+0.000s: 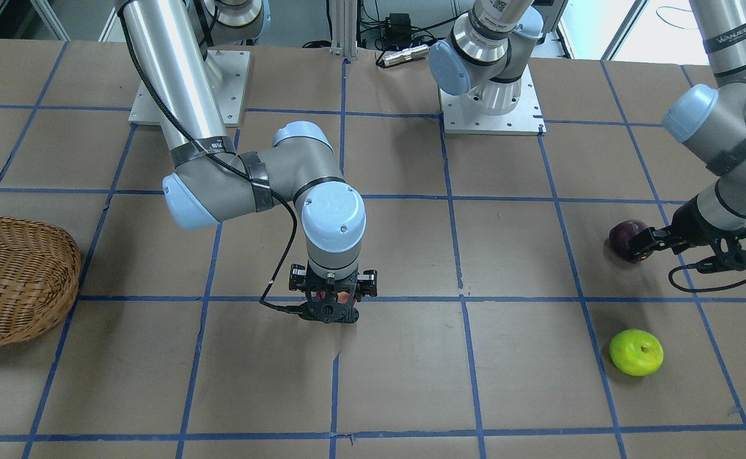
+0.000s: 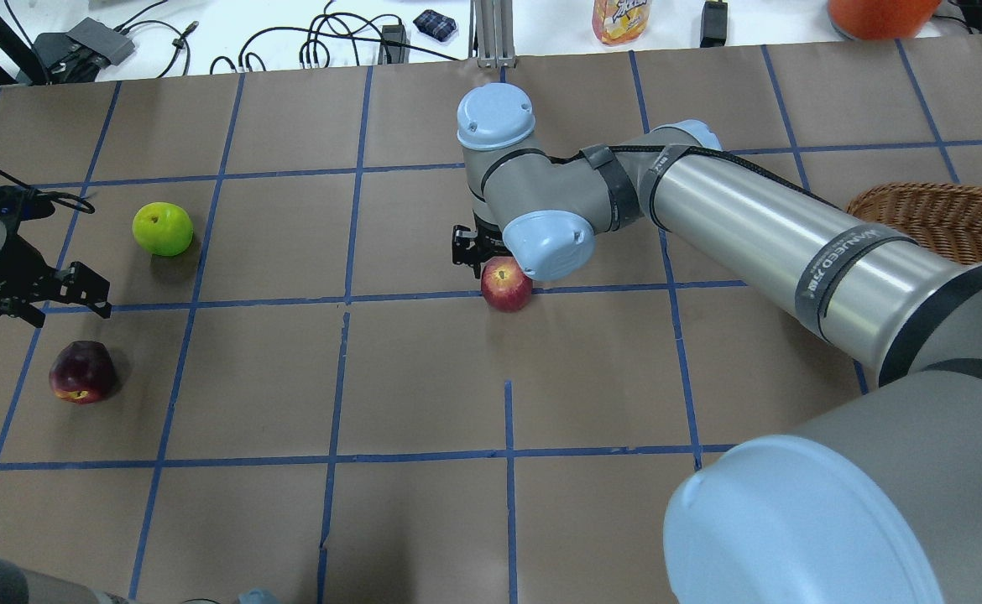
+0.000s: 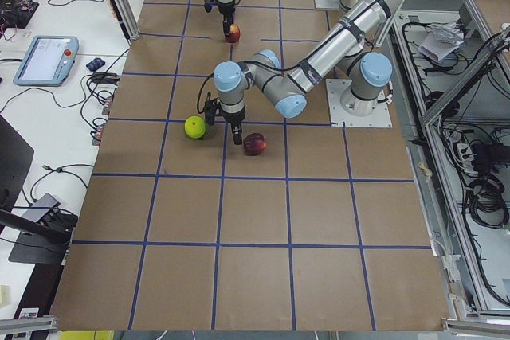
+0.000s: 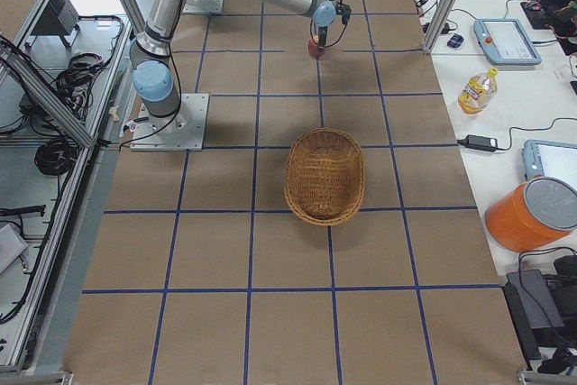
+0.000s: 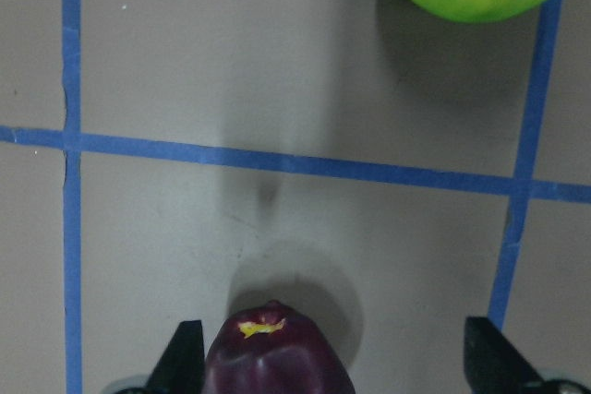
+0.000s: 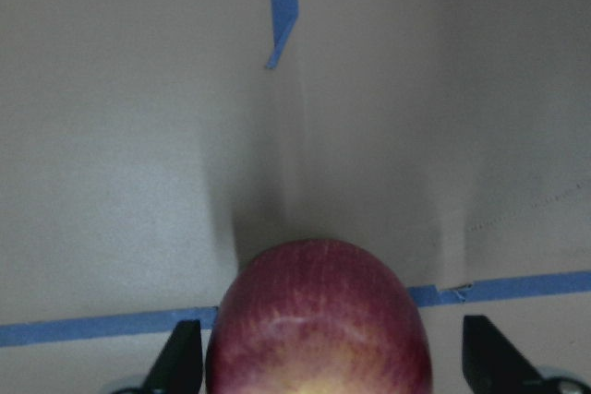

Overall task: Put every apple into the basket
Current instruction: 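Grasp the light red apple with right gripper while left grasps dark apple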

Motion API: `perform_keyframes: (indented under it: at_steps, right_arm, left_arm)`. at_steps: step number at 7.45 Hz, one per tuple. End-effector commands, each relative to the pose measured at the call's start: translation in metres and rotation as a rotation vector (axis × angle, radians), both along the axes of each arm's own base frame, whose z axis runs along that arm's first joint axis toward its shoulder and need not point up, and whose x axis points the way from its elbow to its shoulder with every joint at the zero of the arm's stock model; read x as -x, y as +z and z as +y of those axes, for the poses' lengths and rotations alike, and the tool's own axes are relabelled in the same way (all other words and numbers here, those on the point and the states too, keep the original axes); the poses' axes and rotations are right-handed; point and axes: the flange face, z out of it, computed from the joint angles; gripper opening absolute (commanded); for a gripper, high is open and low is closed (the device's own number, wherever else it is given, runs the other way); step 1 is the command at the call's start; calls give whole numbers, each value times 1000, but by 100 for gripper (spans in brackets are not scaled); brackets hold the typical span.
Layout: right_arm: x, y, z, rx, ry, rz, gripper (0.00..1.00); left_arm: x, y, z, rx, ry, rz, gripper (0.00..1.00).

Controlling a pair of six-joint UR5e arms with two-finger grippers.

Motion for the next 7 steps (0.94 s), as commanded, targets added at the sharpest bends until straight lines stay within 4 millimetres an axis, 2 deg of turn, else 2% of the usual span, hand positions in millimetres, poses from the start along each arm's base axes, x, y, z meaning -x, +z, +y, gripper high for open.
perform_keyframes:
  at_steps: [1,2,3,4,5,6,7]
  right_arm:
    - [0,-6,1,-13,37,-3,66]
    - [0,-3,-1,-8,44,-11,59]
    - [5,11,-5,-7,57,-56,52]
    - [22,42,-8,16,68,-79,51]
    - [76,74,-18,-17,45,-63,51]
    - [150,98,-26,-73,35,-61,51]
    - [235,124,-36,-79,31,-69,53]
  left_arm:
    - [-4,-22,19,-49,26,33,100]
    - [-8,-25,22,-73,24,4,100]
    - [-8,-28,23,-88,23,3,100]
    - [-5,-35,27,-102,21,15,100]
    - [1,-45,34,-114,21,27,100]
    - [4,-48,37,-118,18,35,100]
    - [3,-48,37,-116,11,34,87]
